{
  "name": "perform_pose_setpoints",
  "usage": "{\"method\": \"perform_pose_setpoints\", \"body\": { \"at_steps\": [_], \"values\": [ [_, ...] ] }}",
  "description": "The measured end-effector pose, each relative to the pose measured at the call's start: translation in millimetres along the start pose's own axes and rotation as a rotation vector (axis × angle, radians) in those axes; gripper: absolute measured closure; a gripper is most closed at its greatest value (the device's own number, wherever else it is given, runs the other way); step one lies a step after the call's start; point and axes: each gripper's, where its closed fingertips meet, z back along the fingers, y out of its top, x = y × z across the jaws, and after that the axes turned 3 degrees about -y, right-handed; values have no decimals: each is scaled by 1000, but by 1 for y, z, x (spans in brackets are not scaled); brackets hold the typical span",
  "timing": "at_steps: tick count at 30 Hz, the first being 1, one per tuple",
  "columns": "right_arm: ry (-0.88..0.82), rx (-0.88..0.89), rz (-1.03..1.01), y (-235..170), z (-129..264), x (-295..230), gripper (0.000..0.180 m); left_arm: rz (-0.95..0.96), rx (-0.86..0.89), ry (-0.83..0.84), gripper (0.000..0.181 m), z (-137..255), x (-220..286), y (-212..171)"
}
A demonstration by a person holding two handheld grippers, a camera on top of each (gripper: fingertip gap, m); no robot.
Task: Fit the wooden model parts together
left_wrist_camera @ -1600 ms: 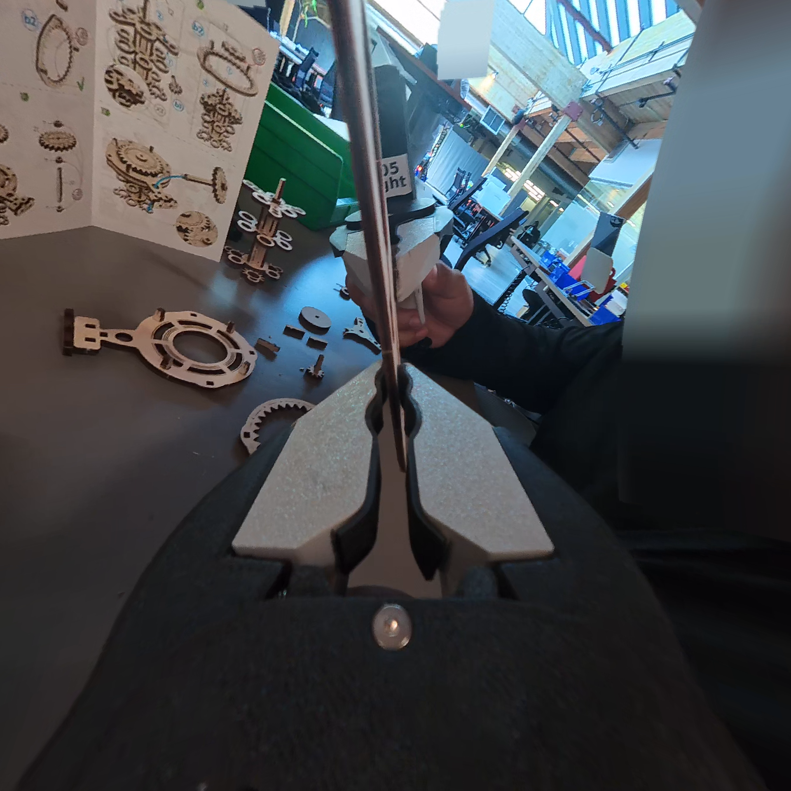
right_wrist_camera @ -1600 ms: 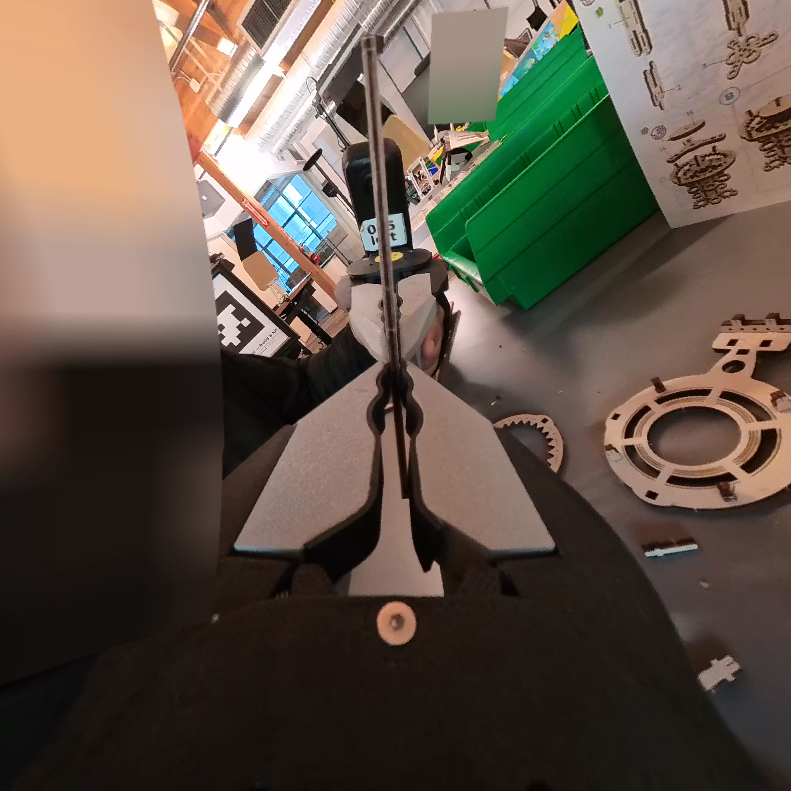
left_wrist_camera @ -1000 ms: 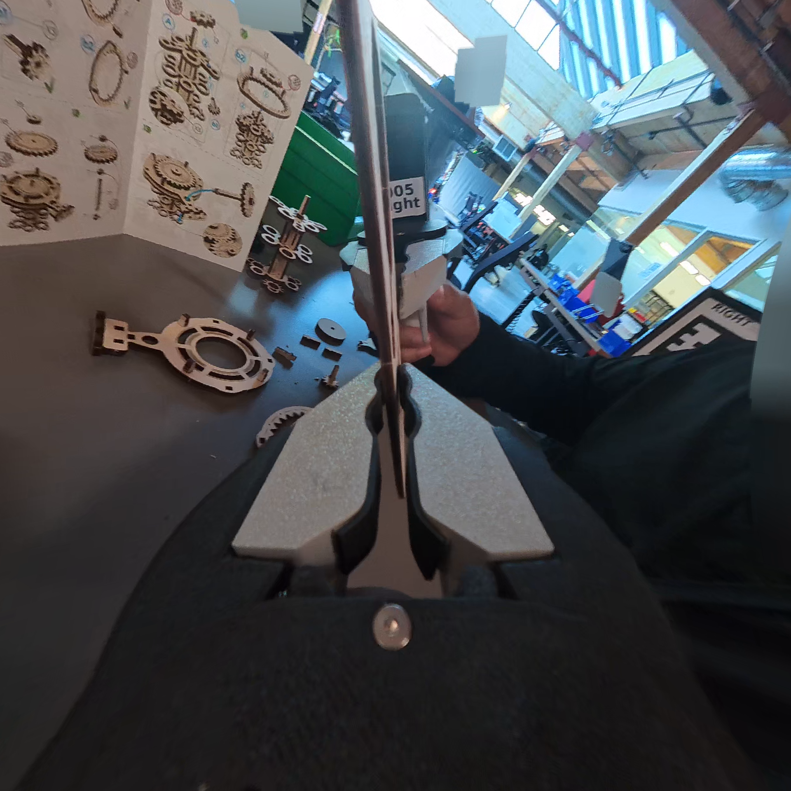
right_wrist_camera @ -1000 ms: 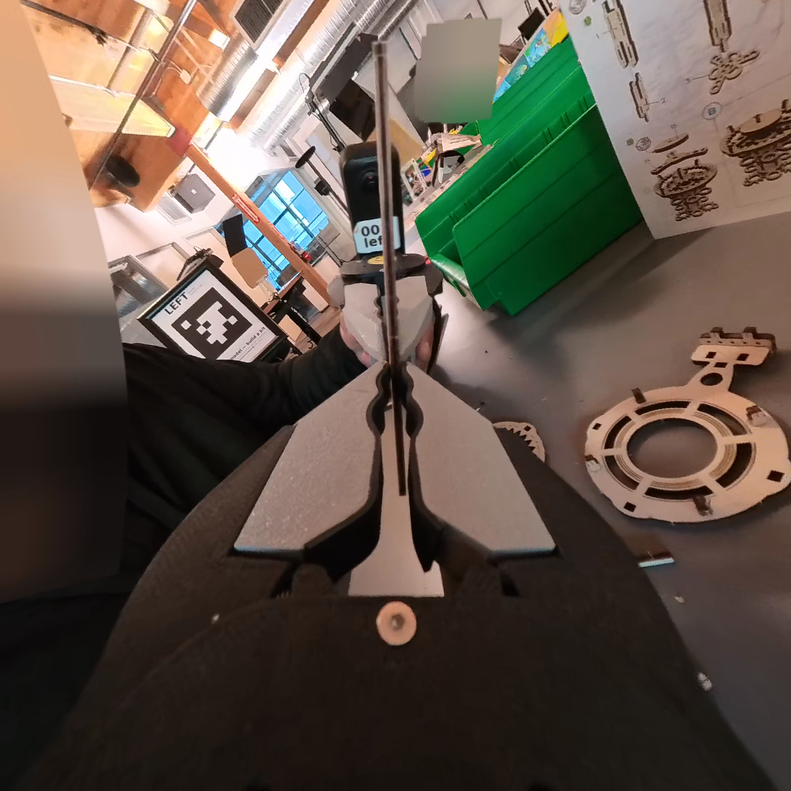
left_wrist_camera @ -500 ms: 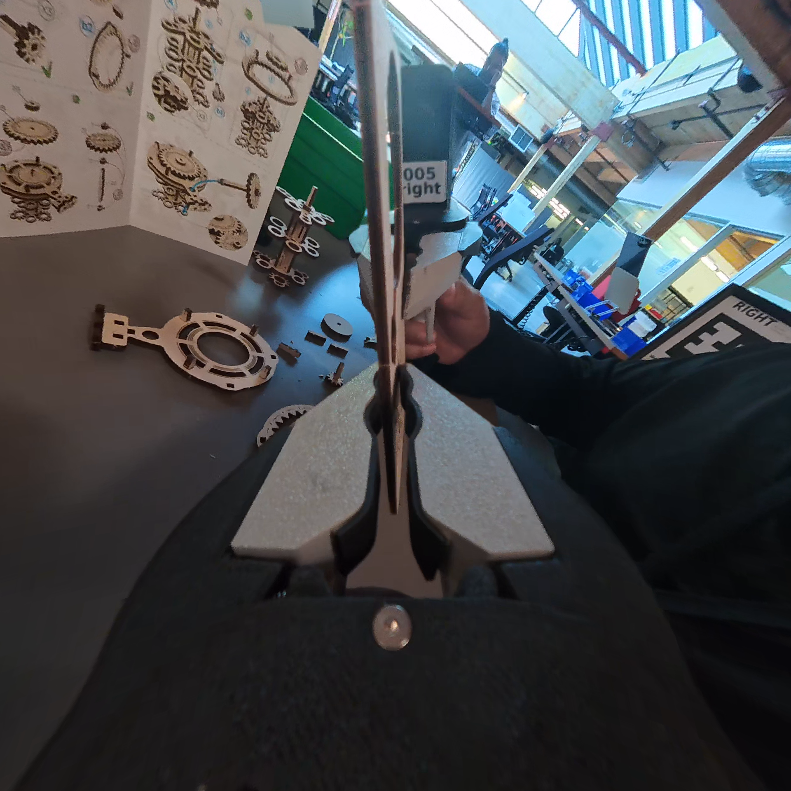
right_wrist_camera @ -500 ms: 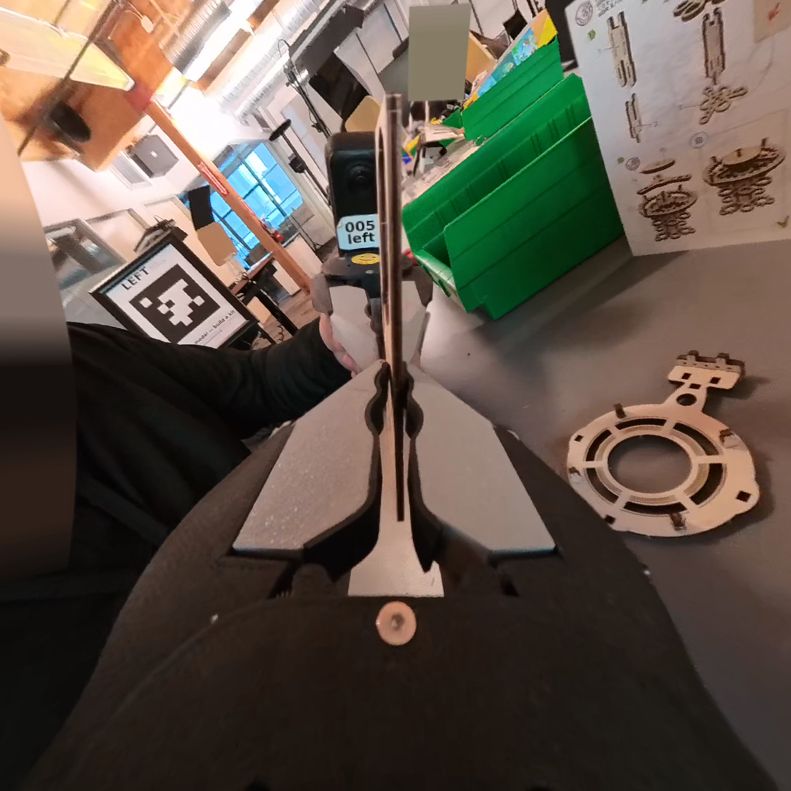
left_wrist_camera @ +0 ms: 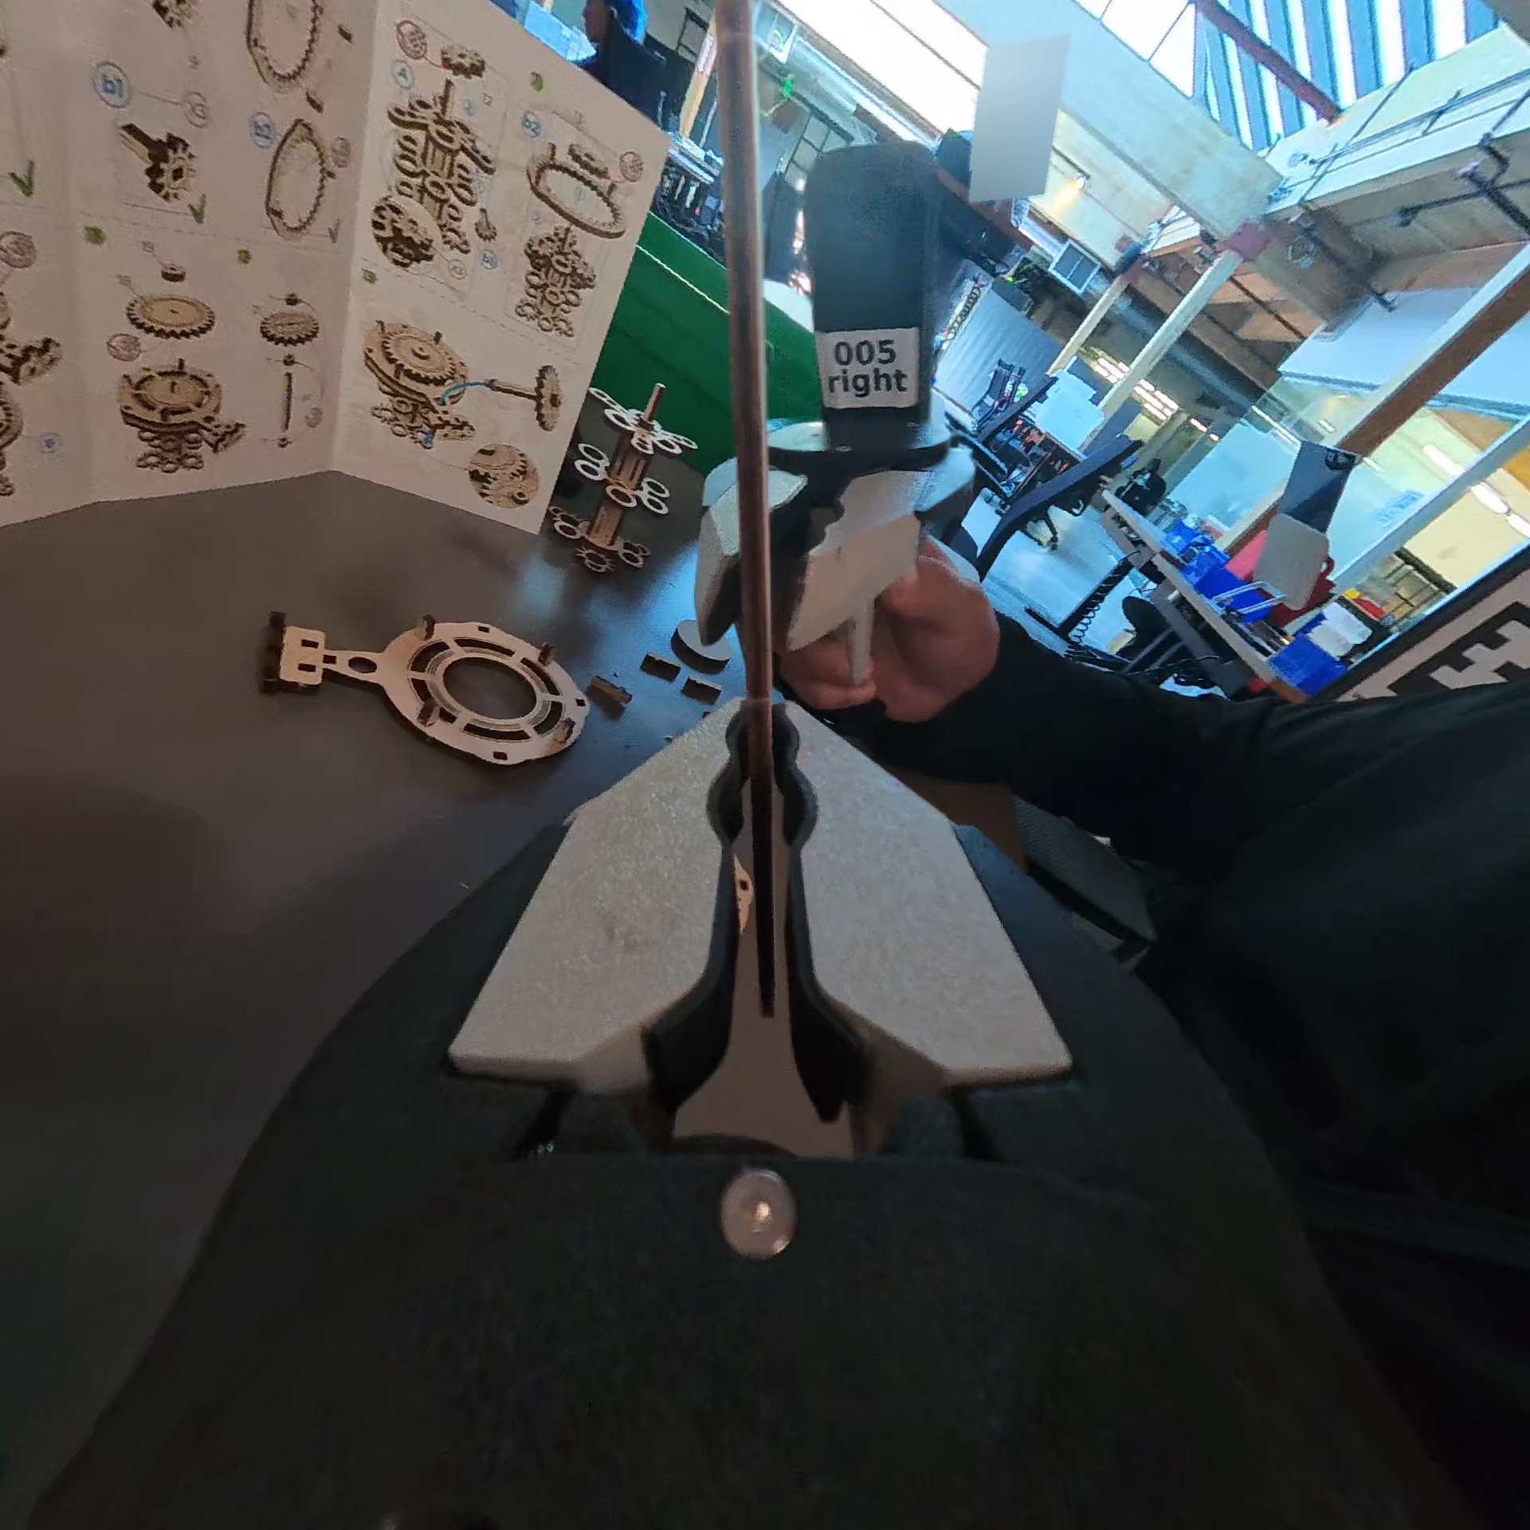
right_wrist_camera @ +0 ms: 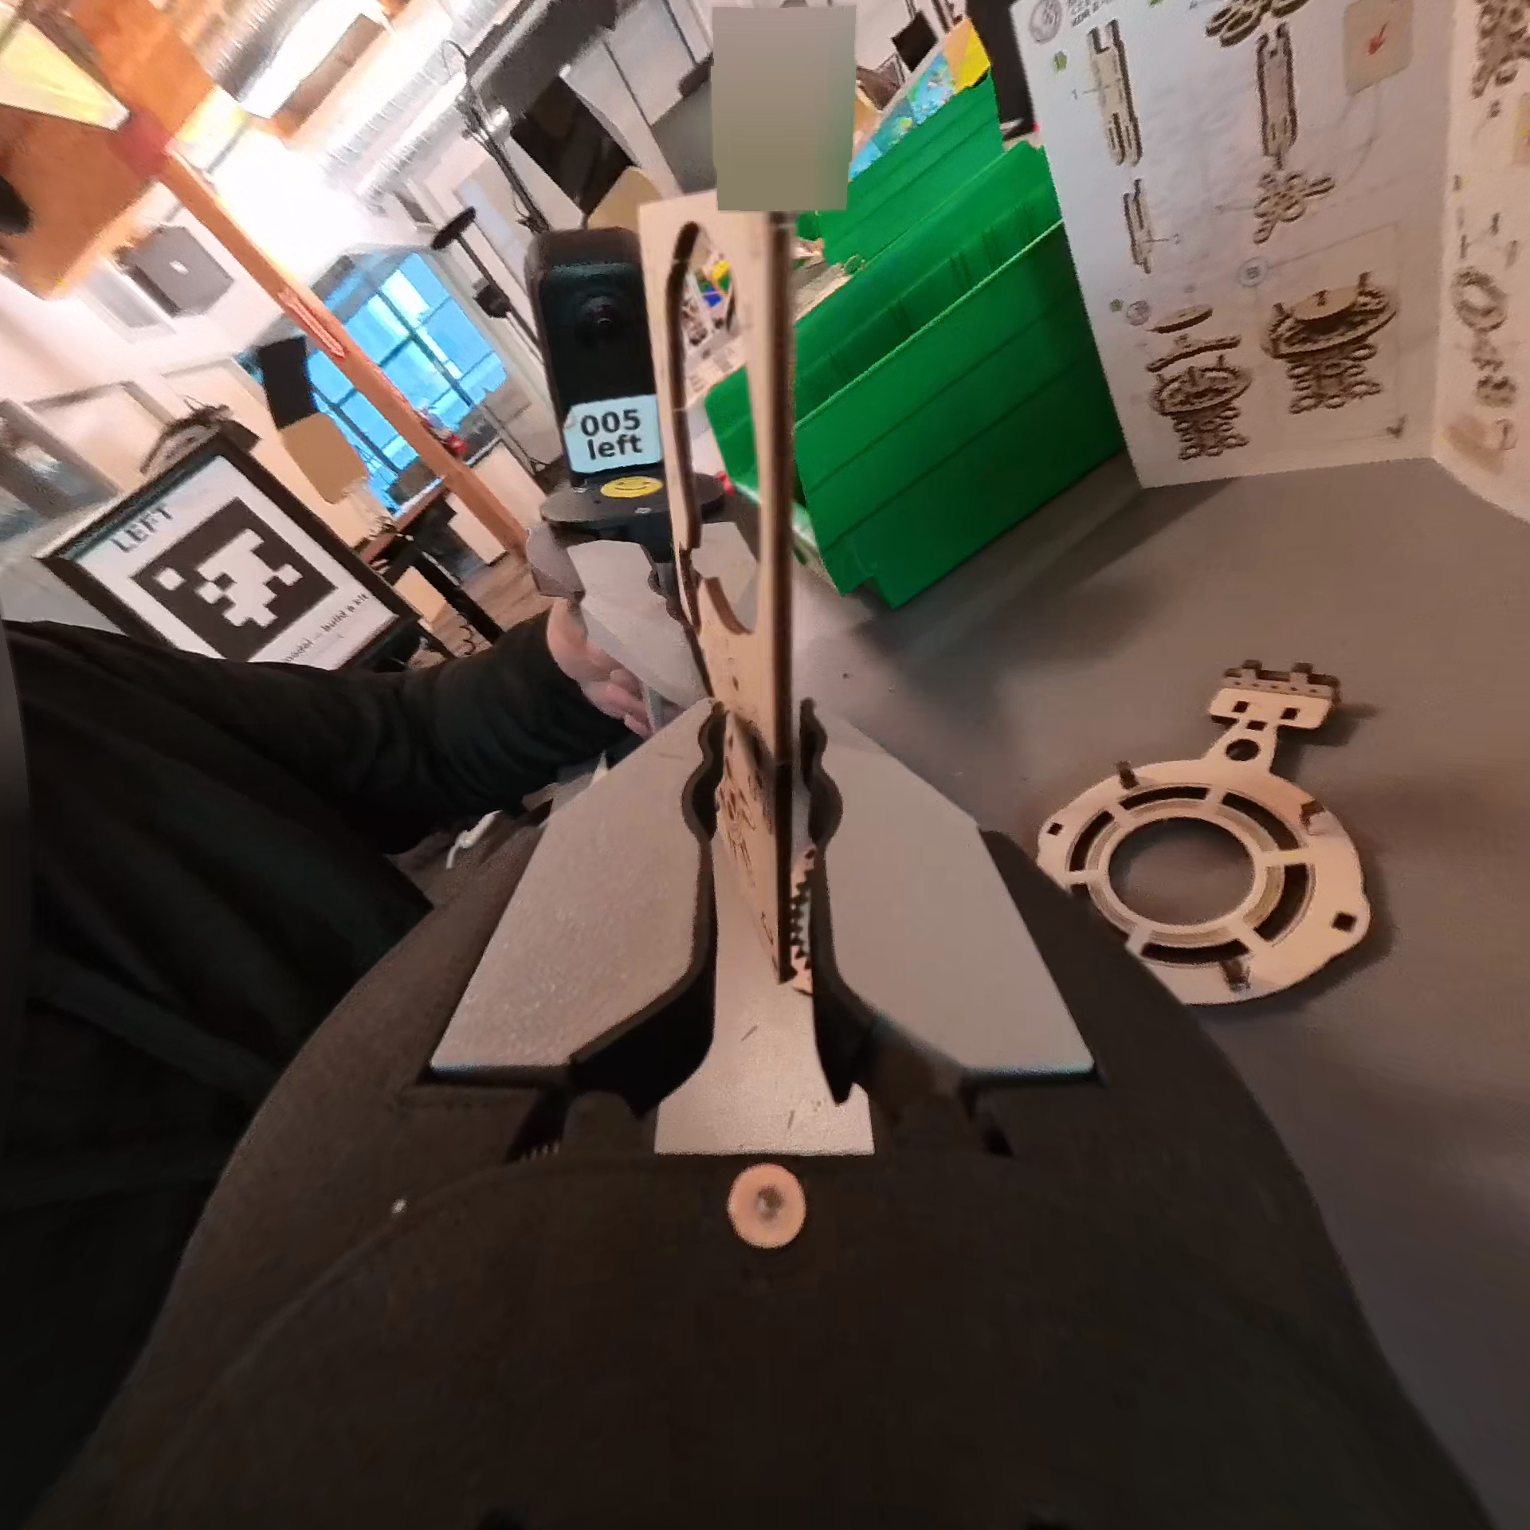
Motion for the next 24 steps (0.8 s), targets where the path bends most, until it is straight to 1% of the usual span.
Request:
{"method": "perform_pose_setpoints", "body": {
  "at_steps": [4,8,9,10,11,14,18,21,24],
  "values": [
    [-16,11,20,2,-5,-1,162,10,-23,-16,181,-4,2,-5],
    [20,15,19,3,-8,-7,170,23,-12,-31,181,-3,4,-4],
    [32,13,18,3,-8,-9,172,32,-4,-29,178,-3,3,-3],
    [41,7,21,2,-8,-11,176,39,-2,-21,171,-3,2,-3],
    [46,0,25,1,-9,-12,179,38,-1,-15,172,-3,1,-2],
    [45,3,20,1,-9,-12,177,15,12,-34,181,-2,4,0],
    [-8,2,34,2,-9,-5,167,-53,13,24,181,-5,2,1],
    [-59,14,85,5,-5,-2,164,-10,39,17,181,-7,2,3],
    [-70,18,100,6,-5,-1,163,11,54,13,181,-7,2,4]
  ]
}}
